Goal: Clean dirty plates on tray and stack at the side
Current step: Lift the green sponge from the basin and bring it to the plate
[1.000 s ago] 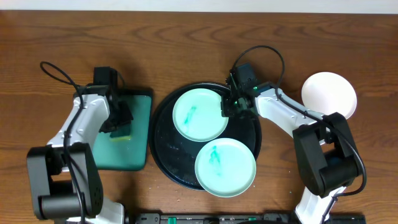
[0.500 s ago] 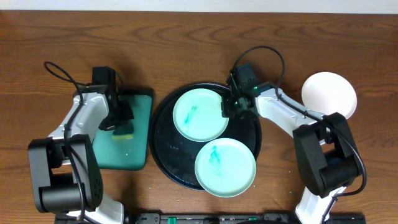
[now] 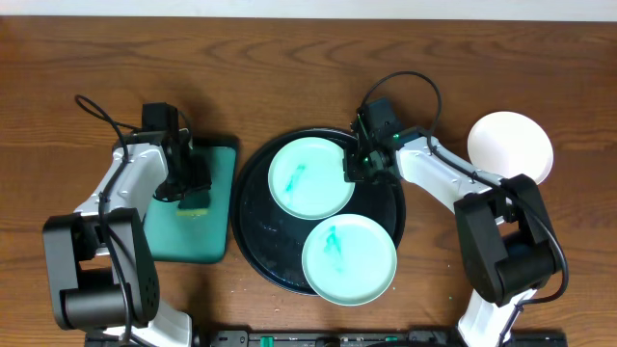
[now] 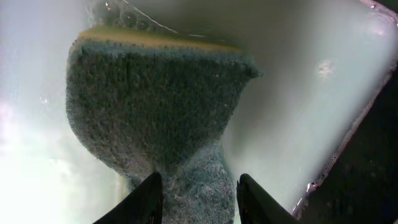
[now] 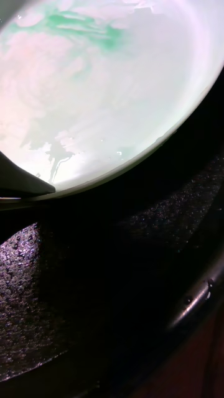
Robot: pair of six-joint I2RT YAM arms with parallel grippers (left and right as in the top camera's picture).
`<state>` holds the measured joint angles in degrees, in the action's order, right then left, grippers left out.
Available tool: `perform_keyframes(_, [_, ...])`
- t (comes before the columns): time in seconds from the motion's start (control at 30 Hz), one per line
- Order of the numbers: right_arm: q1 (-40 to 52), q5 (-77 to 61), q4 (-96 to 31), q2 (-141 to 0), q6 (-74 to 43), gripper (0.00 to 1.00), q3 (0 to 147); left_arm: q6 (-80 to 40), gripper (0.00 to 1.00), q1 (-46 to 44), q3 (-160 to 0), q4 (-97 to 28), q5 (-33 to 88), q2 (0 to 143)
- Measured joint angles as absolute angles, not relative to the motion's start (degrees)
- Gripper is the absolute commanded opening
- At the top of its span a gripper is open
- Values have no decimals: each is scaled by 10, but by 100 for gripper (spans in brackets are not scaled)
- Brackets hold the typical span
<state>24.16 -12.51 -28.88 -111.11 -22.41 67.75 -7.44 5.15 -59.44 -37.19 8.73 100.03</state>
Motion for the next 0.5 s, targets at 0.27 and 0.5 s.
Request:
perform_keyframes(0.27, [242,-125,-289,-1111,-224,1,677,-74,32,51,-595,-369,77,1015])
perform_keyframes(0.5, [242,-125,-289,-1111,-224,1,677,-74,7,53,-598,-368,63,1025])
